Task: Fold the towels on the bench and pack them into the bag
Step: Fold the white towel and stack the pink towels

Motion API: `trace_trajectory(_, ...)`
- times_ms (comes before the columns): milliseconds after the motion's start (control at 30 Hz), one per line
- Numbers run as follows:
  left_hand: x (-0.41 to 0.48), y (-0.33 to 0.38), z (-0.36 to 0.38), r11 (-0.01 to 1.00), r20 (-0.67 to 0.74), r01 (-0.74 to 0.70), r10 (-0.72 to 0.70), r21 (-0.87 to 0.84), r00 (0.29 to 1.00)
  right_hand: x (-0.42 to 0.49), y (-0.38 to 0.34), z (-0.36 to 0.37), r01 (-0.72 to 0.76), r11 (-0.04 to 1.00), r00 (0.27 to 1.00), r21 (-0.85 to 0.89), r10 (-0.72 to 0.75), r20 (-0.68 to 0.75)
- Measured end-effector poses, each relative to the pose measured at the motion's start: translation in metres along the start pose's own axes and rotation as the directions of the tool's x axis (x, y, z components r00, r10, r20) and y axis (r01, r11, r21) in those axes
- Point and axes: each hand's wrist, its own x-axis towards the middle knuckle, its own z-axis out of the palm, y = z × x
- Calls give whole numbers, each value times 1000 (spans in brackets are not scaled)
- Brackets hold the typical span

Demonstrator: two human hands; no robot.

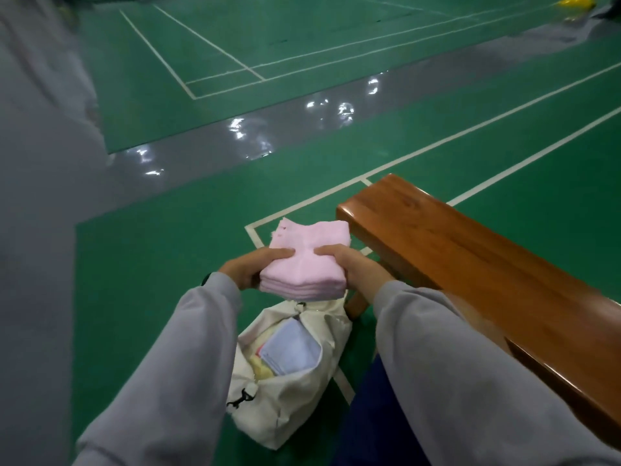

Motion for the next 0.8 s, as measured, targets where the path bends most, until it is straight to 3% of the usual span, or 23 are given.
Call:
trace_trajectory(300, 33, -65, 1, 963, -132, -35, 0, -267, 991, 81, 60, 9, 21, 998, 996, 59, -26, 82)
trace_trajectory(567, 53, -91, -14, 946, -244, -36, -46, -321, 969, 105, 65, 19, 64, 998, 986, 26, -67, 154)
trace_trajectory(800, 59, -130, -14, 899, -299, -195, 75, -393, 951, 119, 87, 22, 57, 996, 988, -74, -45, 150)
